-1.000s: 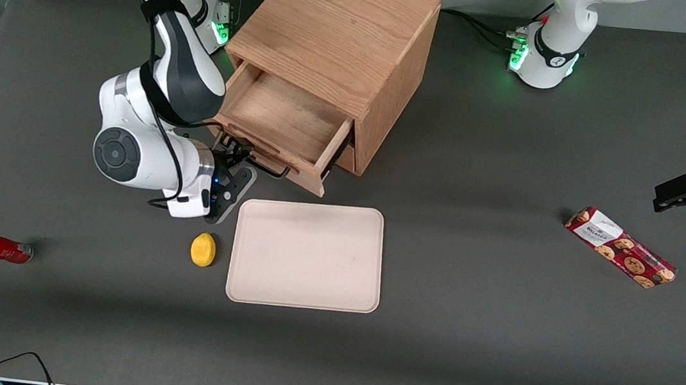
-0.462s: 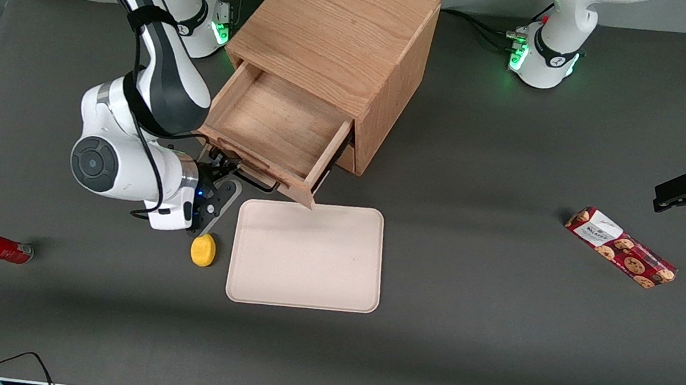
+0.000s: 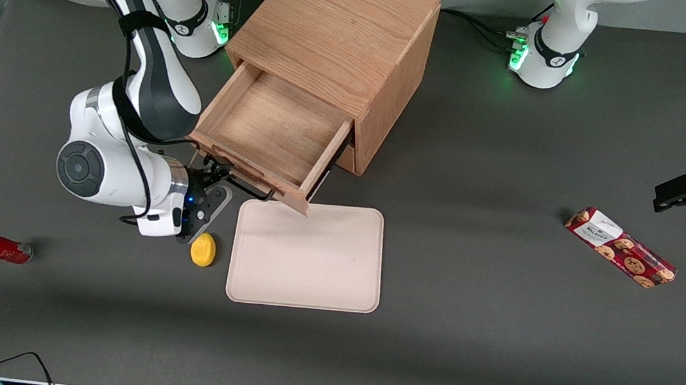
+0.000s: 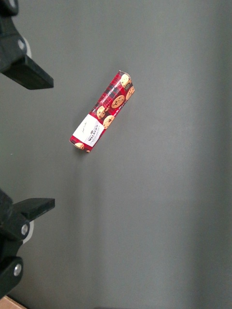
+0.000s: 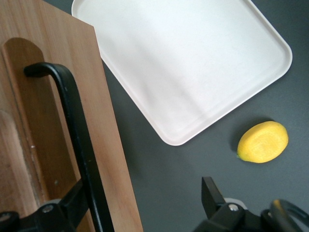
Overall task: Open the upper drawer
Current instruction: 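Pull the handle outward with the right gripper, sliding the drawer open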
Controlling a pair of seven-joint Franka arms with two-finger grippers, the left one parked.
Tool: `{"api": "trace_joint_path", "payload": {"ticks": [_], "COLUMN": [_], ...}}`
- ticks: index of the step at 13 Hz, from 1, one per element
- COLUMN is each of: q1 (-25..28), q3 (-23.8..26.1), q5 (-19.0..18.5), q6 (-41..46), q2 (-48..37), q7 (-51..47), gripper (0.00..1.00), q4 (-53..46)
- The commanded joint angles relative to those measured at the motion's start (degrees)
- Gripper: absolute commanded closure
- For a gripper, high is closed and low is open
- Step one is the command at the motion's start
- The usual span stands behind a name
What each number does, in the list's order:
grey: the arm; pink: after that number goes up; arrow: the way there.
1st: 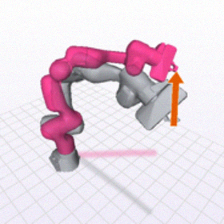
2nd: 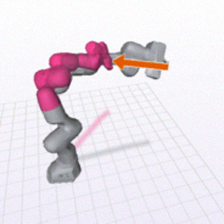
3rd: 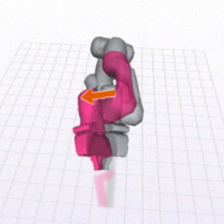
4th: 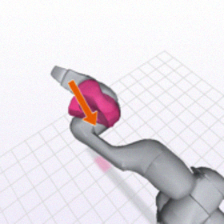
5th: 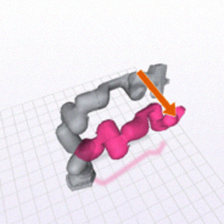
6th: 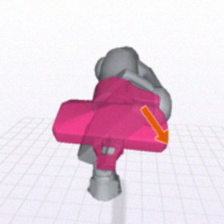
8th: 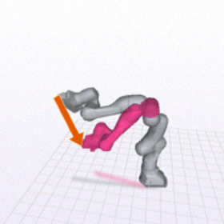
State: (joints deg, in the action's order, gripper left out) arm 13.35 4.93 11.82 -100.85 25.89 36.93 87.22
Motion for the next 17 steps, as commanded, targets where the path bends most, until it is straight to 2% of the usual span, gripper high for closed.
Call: {"api": "trace_joint_path", "payload": {"ticks": [1, 17], "q1": [-0.4, 0.3], "q3": [0.4, 0.4], "q5": [-1.2, -0.7], "q6": [0.4, 0.1], "q2": [1.4, 6.4], "q7": [1.8, 2.2], "gripper": [0.0, 0.0], "q4": [-2.7, -9.3]}}
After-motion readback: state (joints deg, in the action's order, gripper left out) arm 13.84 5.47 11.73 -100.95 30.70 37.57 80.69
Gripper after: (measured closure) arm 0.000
